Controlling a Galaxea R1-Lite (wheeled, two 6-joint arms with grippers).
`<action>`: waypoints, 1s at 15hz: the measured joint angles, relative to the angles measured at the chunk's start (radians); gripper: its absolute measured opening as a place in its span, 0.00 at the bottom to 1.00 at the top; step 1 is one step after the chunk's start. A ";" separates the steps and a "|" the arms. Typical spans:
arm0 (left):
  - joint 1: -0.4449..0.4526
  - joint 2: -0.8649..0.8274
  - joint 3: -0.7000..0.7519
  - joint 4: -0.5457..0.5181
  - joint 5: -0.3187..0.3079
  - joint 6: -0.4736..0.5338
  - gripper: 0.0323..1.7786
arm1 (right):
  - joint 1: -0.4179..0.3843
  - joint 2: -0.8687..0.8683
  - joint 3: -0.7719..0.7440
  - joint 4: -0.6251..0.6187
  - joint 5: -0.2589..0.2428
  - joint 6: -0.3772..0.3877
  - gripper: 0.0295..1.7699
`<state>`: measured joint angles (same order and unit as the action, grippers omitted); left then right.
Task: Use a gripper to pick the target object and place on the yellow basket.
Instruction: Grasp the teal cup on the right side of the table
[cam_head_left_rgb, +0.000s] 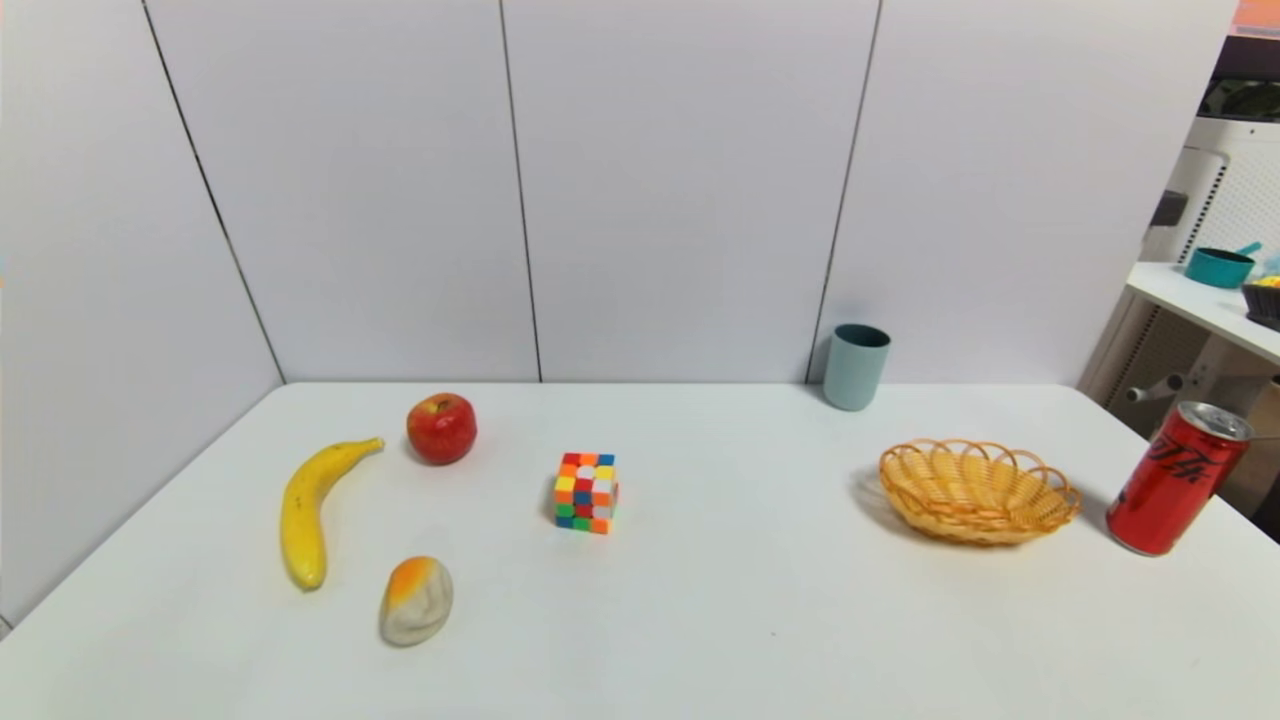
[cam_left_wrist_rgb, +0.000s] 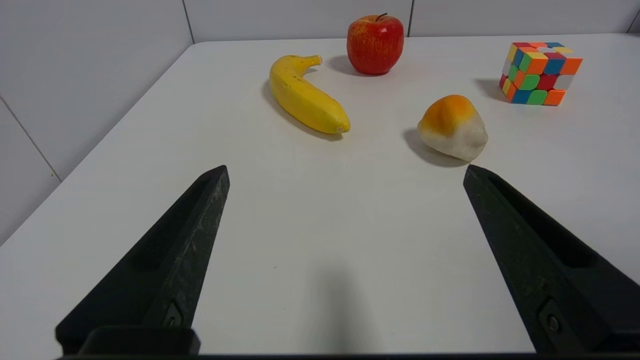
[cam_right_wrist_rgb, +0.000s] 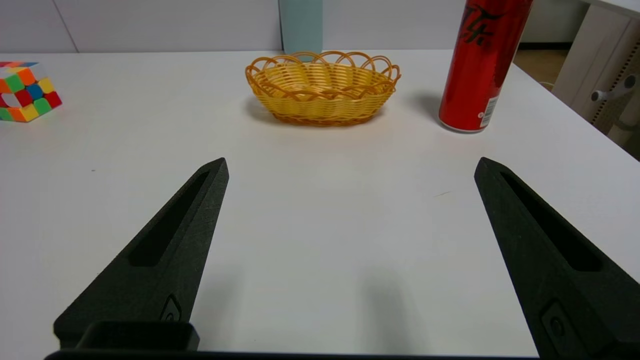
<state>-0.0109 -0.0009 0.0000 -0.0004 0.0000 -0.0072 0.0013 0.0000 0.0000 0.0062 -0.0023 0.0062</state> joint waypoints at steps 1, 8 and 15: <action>0.000 0.000 0.000 0.000 0.000 0.000 0.95 | 0.000 0.000 0.000 0.000 0.000 0.000 0.96; 0.000 0.000 0.000 0.000 0.000 0.000 0.95 | 0.000 0.060 -0.049 -0.025 0.002 -0.009 0.96; 0.000 0.000 0.000 0.000 0.000 0.000 0.95 | -0.005 0.402 -0.409 -0.113 0.007 -0.073 0.96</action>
<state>-0.0109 -0.0009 0.0000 -0.0004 0.0000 -0.0077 -0.0036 0.4021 -0.4089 -0.1066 0.0051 -0.0672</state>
